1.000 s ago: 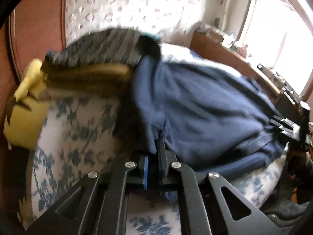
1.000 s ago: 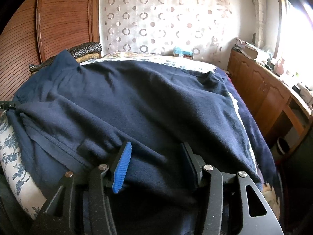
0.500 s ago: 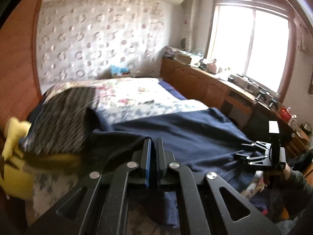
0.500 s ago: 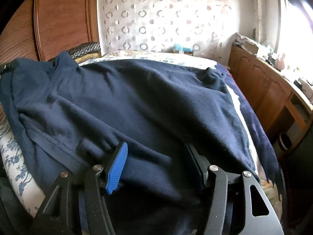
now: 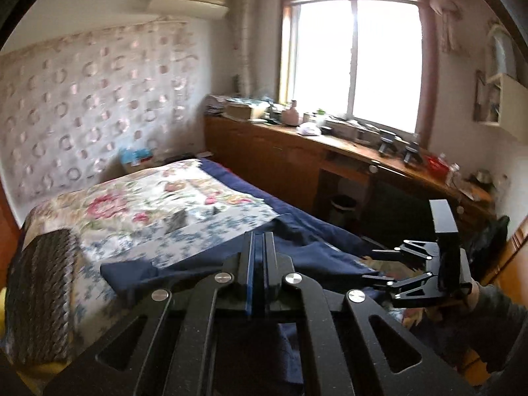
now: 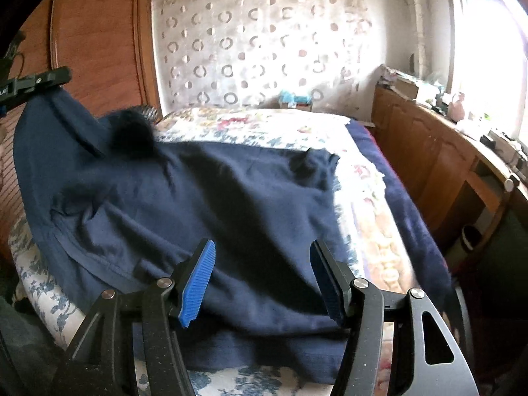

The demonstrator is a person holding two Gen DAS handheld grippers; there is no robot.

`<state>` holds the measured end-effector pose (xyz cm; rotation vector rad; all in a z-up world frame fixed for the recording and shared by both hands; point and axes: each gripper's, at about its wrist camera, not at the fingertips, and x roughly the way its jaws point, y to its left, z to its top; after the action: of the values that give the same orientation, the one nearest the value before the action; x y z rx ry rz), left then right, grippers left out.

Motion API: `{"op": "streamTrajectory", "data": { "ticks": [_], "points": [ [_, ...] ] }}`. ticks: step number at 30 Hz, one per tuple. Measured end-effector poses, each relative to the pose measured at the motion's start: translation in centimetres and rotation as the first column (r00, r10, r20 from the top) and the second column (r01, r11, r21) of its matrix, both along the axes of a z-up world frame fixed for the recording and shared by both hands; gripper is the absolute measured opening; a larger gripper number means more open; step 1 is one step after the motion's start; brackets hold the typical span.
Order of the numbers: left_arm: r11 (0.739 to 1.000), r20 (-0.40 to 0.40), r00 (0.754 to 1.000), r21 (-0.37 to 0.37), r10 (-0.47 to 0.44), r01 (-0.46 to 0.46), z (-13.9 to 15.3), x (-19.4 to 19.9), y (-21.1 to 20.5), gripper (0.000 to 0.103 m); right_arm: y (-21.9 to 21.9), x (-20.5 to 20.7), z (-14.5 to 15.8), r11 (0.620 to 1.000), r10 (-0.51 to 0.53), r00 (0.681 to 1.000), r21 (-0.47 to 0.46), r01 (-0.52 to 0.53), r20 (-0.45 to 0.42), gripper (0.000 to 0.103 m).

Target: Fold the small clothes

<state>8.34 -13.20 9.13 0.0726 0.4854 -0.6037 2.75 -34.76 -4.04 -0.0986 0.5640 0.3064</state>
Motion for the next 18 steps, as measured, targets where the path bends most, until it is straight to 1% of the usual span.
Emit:
{"op": "streamTrajectory", "data": {
  "ticks": [3,4,6,7,8,11,14,15,16,17,18],
  "points": [
    [0.998,-0.028,0.999,0.053,-0.022,0.024,-0.5,0.9,-1.6,0.005,-0.3,-0.2,0.0,1.000,-0.002,1.000,0.018,0.002,0.001,0.062],
    [0.998,-0.045,0.999,0.065,-0.020,0.023,-0.8,1.1,-1.7,0.007,-0.2,-0.2,-0.1,1.000,0.000,1.000,0.022,0.000,-0.002,0.062],
    [0.997,-0.074,0.997,0.071,-0.014,0.019,-1.6,1.6,-1.6,0.022,0.2,0.2,-0.3,1.000,0.010,1.000,0.021,-0.010,-0.008,0.062],
    [0.997,-0.084,0.996,0.076,-0.001,0.008,-2.1,1.9,-1.4,0.037,0.4,0.5,-0.3,1.000,0.015,1.000,0.019,-0.015,-0.010,0.062],
    [0.997,-0.088,0.996,0.081,0.006,0.001,-2.3,2.0,-1.4,0.041,0.6,0.8,-0.4,1.000,0.022,1.000,0.017,-0.022,-0.011,0.062],
    [0.996,-0.101,0.994,0.088,0.031,-0.022,-2.9,2.0,-0.7,0.041,1.5,1.5,-0.6,0.999,0.041,0.999,0.018,-0.040,-0.017,0.062],
    [0.994,-0.087,0.994,0.088,0.067,-0.060,-3.2,1.5,0.7,0.043,2.2,2.1,-0.5,0.998,0.057,0.998,0.020,-0.056,-0.018,0.062],
    [0.994,-0.093,0.993,0.085,0.077,-0.069,-3.4,1.4,1.1,0.047,2.5,2.3,-0.4,0.998,0.063,0.998,0.022,-0.062,-0.019,0.062],
    [0.993,-0.098,0.991,0.079,0.091,-0.083,-3.6,1.4,1.9,0.059,2.7,2.7,-0.3,0.997,0.072,0.997,0.024,-0.071,-0.020,0.062],
    [0.992,-0.098,0.989,0.068,0.109,-0.103,-4.0,1.2,2.8,0.069,3.1,3.1,-0.1,0.996,0.085,0.996,0.028,-0.085,-0.020,0.062],
    [0.991,-0.097,0.988,0.064,0.121,-0.115,-4.2,1.2,3.4,0.072,3.5,3.6,0.2,0.995,0.101,0.995,0.031,-0.100,-0.020,0.062]
  ]
}}
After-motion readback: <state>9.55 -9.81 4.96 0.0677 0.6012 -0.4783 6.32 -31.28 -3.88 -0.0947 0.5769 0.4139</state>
